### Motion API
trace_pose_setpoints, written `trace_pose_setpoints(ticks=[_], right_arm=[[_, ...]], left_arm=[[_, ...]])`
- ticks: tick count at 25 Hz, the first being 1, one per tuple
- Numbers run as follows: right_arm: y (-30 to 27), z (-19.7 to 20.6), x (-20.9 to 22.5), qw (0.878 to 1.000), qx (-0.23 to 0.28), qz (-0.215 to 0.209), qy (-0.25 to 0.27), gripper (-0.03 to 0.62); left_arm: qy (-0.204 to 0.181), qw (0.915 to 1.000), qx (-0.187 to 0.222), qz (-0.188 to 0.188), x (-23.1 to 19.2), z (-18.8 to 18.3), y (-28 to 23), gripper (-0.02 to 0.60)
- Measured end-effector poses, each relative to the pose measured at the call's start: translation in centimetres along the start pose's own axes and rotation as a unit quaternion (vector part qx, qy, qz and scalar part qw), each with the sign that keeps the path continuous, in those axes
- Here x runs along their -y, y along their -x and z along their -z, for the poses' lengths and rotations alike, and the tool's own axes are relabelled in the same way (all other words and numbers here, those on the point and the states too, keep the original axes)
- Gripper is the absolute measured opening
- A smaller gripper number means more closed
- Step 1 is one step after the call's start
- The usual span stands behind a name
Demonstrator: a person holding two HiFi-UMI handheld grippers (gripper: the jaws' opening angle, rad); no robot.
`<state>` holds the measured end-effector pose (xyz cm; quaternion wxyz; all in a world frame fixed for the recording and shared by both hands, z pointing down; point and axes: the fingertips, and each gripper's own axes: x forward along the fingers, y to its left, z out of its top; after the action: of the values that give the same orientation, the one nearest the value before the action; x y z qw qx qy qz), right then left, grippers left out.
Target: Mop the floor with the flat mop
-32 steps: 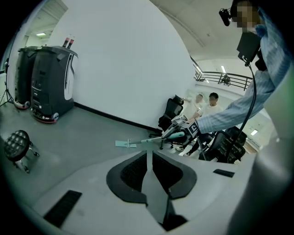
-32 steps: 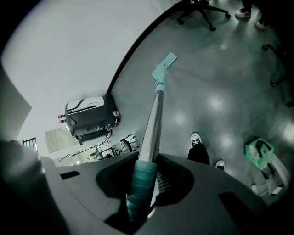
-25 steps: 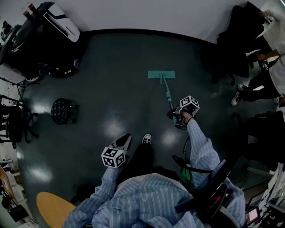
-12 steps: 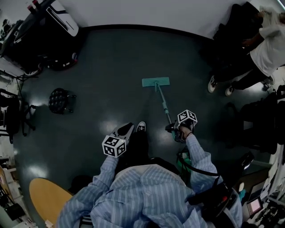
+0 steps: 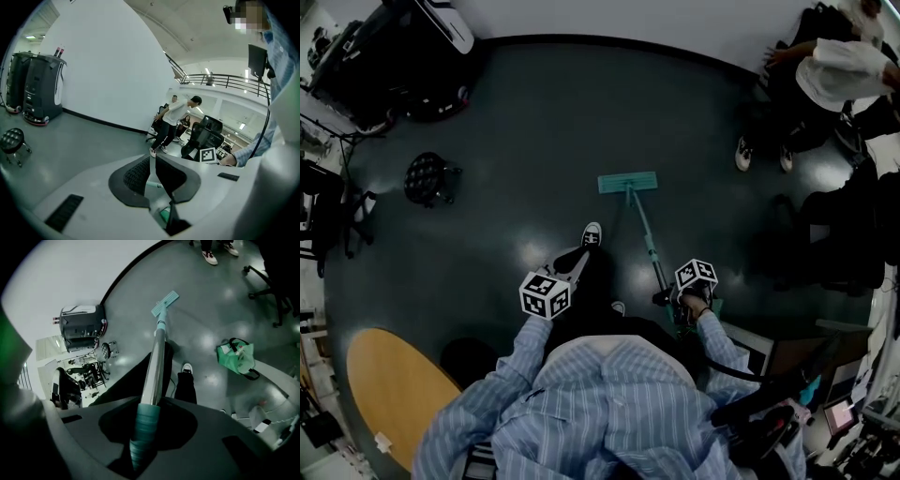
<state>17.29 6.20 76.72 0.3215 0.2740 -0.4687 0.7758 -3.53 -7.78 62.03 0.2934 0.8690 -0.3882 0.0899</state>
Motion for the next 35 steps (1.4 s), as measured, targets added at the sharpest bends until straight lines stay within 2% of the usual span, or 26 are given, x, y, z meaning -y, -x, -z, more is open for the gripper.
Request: trace_pose_setpoints(ticks=[4,11,18,26,35], right_arm=[[-0.1,6.0,3.6,1.000,-0.013,0.010,0.011,0.089],[1.3,14.9,7.8,0.999,-0.025,0.035,0.023,0.089],[3.1,20.2,11.2,0.998,-0.030,0.056,0.024,0.084],[2.9,19.9,11.9,0.990,-0.065,0.107,0.060,0.081],[4.5,12.9,8.9,0.988,-0.058,0.119,0.075,0.081]], left_arm=[[0.000,1.0000,0.002,0.003,2.8,2.5,1.6,0.038],[-0.011,0.9998,-0.008,0.013,5.5,4.5,4.4,0.038],[-0.015,0.9997,-0.014,0.012,6.2,5.3,5.6,0.038],[-0.022,0.9996,-0.011,0.010,5.8,5.2,5.4,0.038],[-0.001,0.9998,0.001,-0.018,2.3,3.4,5.2,0.038]])
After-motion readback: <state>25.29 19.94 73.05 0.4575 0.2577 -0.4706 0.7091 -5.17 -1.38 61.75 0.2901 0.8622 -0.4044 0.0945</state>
